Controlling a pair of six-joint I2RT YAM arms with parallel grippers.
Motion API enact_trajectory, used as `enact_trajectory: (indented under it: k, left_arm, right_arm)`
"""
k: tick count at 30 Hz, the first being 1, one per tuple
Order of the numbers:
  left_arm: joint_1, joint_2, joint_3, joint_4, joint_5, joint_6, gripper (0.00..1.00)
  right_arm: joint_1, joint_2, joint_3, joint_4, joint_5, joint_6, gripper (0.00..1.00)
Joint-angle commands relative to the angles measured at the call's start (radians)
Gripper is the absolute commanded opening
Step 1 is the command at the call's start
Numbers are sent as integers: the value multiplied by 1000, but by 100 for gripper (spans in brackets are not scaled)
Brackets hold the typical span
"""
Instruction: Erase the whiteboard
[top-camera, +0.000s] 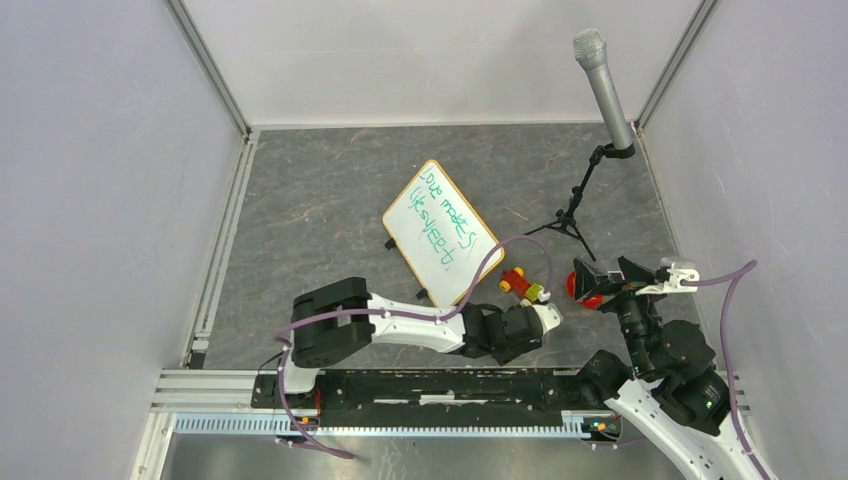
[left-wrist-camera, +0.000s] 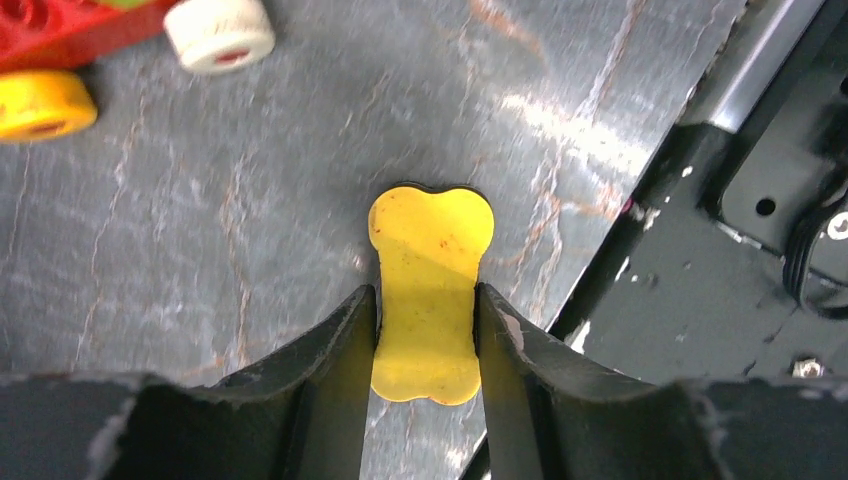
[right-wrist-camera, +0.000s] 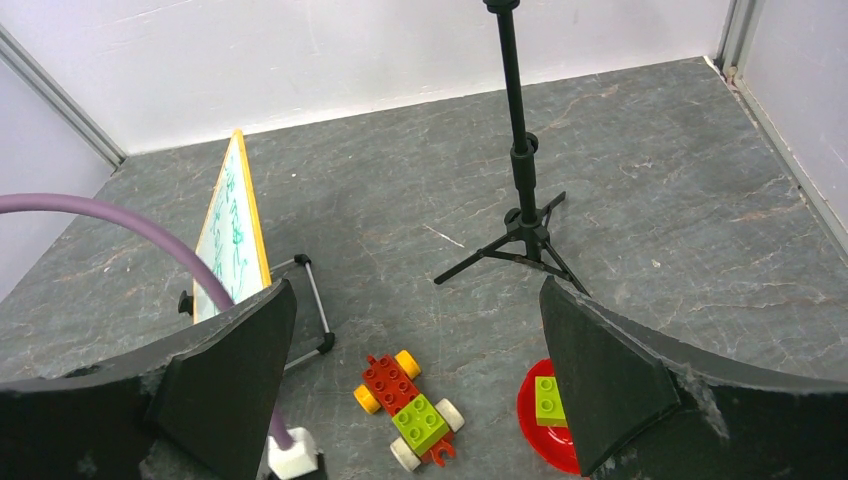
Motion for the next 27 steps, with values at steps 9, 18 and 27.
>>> enact_trajectory:
  k: [9,18,27]
  left_arm:
    - [52,-355,-213,130,41,-162,41]
    - [170,-636,-306,170,51,-170,42]
    - [456,-864,-367,223,132,-147,40]
  right_arm:
    - [5,21,33,1,-22,52,98]
    - [5,311,-24,94,-243,75,98]
    - [5,646,-25,218,-374,90,98]
